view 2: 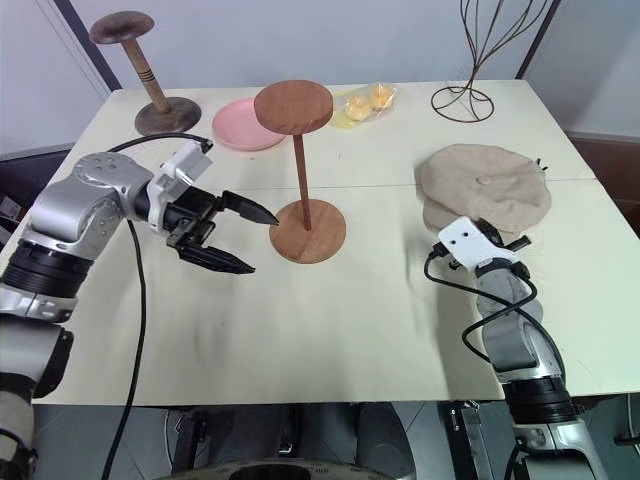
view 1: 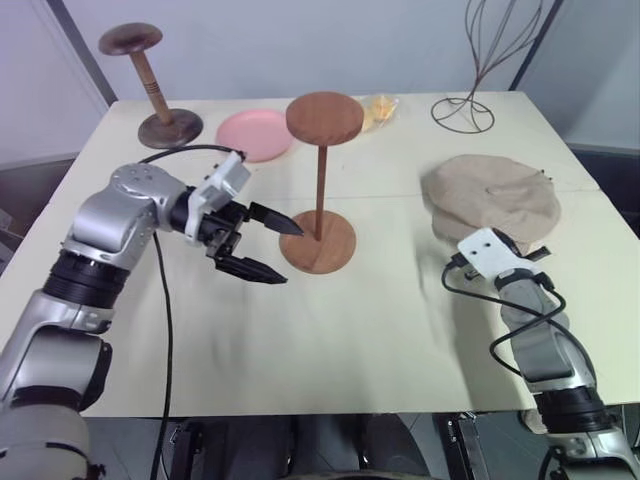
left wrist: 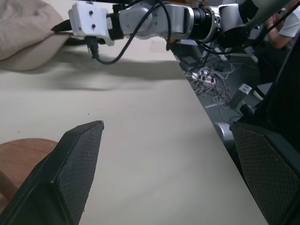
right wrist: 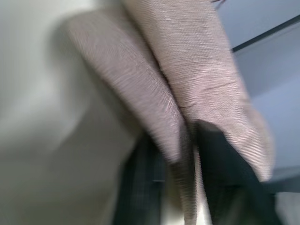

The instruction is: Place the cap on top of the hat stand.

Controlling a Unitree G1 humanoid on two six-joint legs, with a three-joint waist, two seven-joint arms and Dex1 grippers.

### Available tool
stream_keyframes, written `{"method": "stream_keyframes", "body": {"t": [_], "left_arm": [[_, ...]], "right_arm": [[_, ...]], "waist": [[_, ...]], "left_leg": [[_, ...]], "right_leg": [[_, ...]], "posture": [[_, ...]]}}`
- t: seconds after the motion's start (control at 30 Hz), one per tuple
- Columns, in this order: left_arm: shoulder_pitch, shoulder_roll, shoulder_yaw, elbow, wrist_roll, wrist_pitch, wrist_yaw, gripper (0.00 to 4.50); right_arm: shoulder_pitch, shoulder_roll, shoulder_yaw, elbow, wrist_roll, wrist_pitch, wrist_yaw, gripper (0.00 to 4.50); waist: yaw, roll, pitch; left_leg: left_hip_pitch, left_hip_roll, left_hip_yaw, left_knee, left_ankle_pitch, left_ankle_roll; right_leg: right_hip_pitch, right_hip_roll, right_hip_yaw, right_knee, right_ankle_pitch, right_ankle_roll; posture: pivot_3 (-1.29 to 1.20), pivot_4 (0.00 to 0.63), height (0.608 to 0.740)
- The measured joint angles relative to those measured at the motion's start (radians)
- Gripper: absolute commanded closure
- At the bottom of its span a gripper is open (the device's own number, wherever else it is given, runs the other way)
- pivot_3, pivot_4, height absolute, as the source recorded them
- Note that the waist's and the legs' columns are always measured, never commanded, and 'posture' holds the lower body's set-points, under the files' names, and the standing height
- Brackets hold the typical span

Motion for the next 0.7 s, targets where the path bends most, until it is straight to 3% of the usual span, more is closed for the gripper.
{"method": "stream_keyframes", "body": {"t": [0.27, 0.4, 0.57, 0.7], "left_arm": [[0.002, -0.004, 0.048, -0.002, 0.01, 0.033, 0.008, 0.0], [0.043, 0.019, 0.123, -0.006, 0.007, 0.1, 0.053, 0.0], [0.05, 0.038, 0.212, 0.022, -0.008, 0.175, 0.096, 0.0], [0.05, 0.039, 0.266, 0.067, -0.015, 0.23, 0.123, 0.0]], "right_arm": [[0.033, -0.01, -0.04, -0.052, -0.011, 0.003, -0.002, 4.44], [0.085, -0.04, -0.146, -0.263, -0.002, 0.029, 0.033, 4.44], [-0.056, -0.086, -0.235, -0.55, 0.049, 0.053, 0.124, 4.44], [-0.168, -0.091, -0.206, -0.666, 0.105, 0.07, 0.206, 4.44]], "waist": [[0.004, 0.0, 0.0], [0.0, 0.0, 0.0], [-0.017, 0.0, 0.0], [-0.02, 0.0, 0.0]], "left_leg": [[0.0, 0.0, 0.0, 0.0, -0.001, 0.003], [0.0, 0.0, 0.003, 0.0, -0.003, 0.005], [0.0, 0.001, 0.004, 0.0, -0.003, 0.005], [0.0, 0.0, 0.004, 0.001, -0.003, 0.006]], "right_leg": [[0.0, 0.0, 0.0, 0.0, 0.0, 0.0], [-0.003, 0.001, 0.005, 0.003, 0.0, 0.0], [-0.005, 0.002, 0.006, 0.003, 0.0, 0.0], [-0.004, 0.001, 0.006, 0.003, 0.0, 0.0]], "posture": [[0.0, 0.15, 0.74], [0.0, 0.15, 0.74], [0.0, 0.15, 0.74], [0.0, 0.15, 0.74]]}}
